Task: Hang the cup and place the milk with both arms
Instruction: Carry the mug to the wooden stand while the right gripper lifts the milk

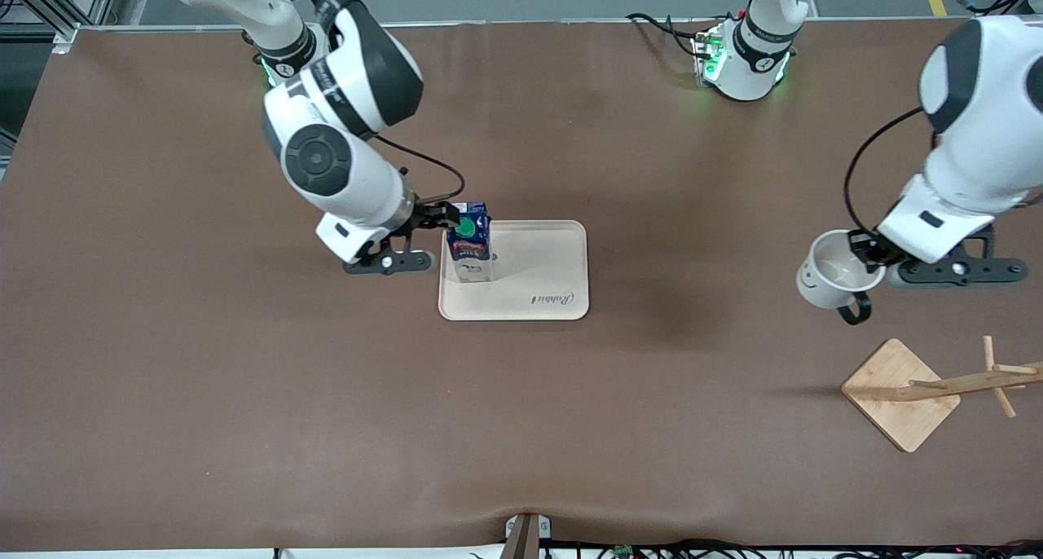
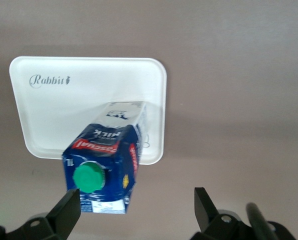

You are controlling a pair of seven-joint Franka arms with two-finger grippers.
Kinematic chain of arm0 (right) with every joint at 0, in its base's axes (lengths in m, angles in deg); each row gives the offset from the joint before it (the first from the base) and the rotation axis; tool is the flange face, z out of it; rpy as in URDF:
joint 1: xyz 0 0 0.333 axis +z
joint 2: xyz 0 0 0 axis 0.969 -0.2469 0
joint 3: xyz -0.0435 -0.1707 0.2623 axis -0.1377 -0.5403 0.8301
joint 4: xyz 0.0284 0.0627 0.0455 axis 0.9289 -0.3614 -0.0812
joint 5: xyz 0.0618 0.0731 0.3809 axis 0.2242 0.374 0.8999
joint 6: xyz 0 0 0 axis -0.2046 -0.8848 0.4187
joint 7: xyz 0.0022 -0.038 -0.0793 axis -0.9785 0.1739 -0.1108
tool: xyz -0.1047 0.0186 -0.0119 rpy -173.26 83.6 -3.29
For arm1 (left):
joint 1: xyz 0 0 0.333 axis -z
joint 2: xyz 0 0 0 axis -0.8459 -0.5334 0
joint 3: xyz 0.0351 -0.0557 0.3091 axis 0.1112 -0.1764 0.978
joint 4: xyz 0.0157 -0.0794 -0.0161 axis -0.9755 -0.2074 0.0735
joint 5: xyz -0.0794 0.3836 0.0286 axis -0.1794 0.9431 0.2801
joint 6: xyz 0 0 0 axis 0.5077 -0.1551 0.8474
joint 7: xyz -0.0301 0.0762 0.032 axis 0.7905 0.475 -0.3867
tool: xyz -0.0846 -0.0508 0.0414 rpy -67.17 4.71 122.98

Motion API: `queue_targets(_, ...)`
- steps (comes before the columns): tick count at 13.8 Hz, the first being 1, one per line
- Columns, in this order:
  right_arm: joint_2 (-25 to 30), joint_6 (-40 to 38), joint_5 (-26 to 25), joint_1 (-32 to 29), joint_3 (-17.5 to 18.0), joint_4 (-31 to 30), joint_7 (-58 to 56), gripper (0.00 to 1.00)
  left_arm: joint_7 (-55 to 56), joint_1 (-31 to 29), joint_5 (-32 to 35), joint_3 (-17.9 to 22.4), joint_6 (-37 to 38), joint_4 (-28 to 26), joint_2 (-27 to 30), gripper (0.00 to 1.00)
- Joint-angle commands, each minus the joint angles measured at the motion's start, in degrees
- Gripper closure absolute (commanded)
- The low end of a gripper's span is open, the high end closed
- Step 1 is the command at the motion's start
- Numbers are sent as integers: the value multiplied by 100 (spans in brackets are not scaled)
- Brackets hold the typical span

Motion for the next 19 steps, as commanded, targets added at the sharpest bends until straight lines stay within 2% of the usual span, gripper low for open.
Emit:
queue_targets(1, -72, 4, 78, 56, -67, 119, 25, 0, -1046, -302, 42, -50, 61, 261, -25, 100)
queue_targets(4, -309, 442, 42, 346, -76, 111, 209, 0, -1919, -740, -10, -41, 53, 587, -157, 100)
queue_targets(6, -406, 479, 42, 373, -76, 119, 236, 0, -1956, -917, -220, -42, -113, 771, -298, 100)
queue_targets(9, -573, 592, 34, 539, -76, 111, 245, 0, -1947, -1277, -993, -41, -631, 895, -535, 100)
queue_targets(11, -696, 724, 34, 601, -84, 102, 384, 0, -1868, -1287, -1310, -41, -922, 895, -658, 100)
queue_targets(14, -784, 804, 16, 681, -84, 58, 482, 0, -1877, -1339, -1435, -41, -1089, 1140, -974, 100)
queue_targets(16, -793, 751, -194, 663, -76, 14, 386, 0, -1894, -1523, -1444, -41, -1186, 1203, -1072, 100)
queue_targets(18, -776, 707, -204, 654, -76, 66, 403, 73, -1982, -1655, -1531, -41, -1257, 1194, -1089, 100)
queue_targets(19, -776, 655, -186, 619, -76, 93, 386, 99, -1982, -1700, -1531, -41, -1257, 1185, -1089, 100)
